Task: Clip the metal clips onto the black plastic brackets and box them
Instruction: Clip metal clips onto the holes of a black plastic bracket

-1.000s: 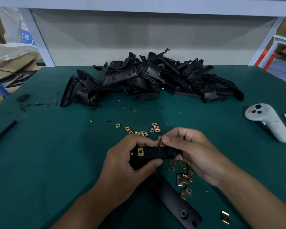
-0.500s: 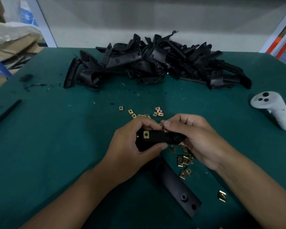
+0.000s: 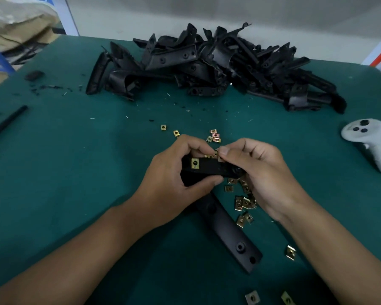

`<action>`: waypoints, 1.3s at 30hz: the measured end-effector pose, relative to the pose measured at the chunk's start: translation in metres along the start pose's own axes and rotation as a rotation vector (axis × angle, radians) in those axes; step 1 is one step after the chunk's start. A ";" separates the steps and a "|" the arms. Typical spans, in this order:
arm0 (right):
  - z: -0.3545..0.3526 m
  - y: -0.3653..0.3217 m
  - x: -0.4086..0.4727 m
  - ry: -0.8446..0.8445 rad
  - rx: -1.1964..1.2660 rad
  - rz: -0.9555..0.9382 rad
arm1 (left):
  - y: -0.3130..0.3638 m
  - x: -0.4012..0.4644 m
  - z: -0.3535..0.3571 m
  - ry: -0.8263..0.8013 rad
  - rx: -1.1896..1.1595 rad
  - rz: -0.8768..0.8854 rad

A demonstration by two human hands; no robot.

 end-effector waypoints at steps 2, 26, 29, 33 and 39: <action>-0.002 -0.002 0.001 -0.030 -0.013 -0.021 | 0.000 0.000 0.000 -0.002 -0.010 -0.010; -0.008 -0.002 0.004 -0.279 -0.098 -0.178 | -0.012 0.008 -0.006 -0.029 -0.215 -0.118; -0.007 -0.002 0.003 -0.252 -0.118 -0.219 | -0.015 0.009 -0.006 -0.017 -0.202 -0.116; -0.007 -0.001 0.003 -0.224 -0.153 -0.278 | -0.016 0.008 -0.005 -0.003 -0.143 -0.097; -0.003 -0.002 0.003 -0.223 -0.185 -0.292 | -0.018 0.008 -0.004 -0.017 -0.177 -0.110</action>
Point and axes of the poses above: each hand's wrist, its own x-axis towards the middle knuckle, its own z-axis out of the palm, y = z × x, the point moved 3 cm from there along x, towards the middle knuckle, and after that the axes turned 12 degrees about x, right-handed, at the moved point
